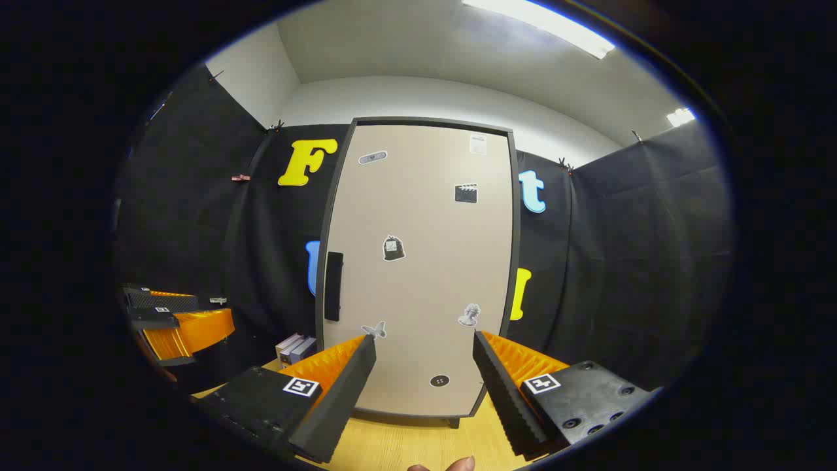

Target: Open the cabinet door with the right hand, grasp the bottle in the cabinet with the left hand and place it on the coaster, then close the cabinet door with the right hand.

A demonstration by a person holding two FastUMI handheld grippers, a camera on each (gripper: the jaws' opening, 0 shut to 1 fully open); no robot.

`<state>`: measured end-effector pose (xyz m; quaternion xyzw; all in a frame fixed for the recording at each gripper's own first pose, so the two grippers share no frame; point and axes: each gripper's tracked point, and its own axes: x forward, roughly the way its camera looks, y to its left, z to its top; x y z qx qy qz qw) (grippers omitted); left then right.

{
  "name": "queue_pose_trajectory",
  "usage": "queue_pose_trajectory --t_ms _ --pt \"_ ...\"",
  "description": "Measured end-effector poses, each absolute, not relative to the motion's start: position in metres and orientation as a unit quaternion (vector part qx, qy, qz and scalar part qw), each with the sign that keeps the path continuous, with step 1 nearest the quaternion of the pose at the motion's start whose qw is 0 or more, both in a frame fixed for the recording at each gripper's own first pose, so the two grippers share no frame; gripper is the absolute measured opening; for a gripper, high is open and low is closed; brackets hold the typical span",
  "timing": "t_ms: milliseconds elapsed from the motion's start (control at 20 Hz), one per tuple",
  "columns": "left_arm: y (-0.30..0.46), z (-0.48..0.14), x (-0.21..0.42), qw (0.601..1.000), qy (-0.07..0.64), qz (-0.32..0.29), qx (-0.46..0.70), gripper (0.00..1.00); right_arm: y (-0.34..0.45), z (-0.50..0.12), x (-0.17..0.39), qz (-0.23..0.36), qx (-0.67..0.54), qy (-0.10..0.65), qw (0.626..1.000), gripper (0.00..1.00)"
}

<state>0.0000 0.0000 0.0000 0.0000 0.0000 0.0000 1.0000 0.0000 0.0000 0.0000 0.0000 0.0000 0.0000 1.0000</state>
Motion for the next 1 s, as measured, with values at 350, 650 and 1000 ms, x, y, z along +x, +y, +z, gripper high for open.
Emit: queue_pose_trajectory --t_ms 350,650,1000 --pt "0.002 0.001 -0.009 1.0 -0.001 -0.005 0.013 0.95 0.004 0.005 -0.005 0.003 0.007 -0.006 1.0 0.97" --pt "0.006 0.0 -0.012 1.0 -0.001 -0.009 0.014 0.95 0.01 0.006 -0.01 0.005 0.012 -0.005 1.0 0.97" --pt "0.013 -0.002 -0.011 1.0 0.001 -0.013 0.012 0.95 0.017 0.003 -0.009 0.002 0.003 -0.002 1.0 0.97"
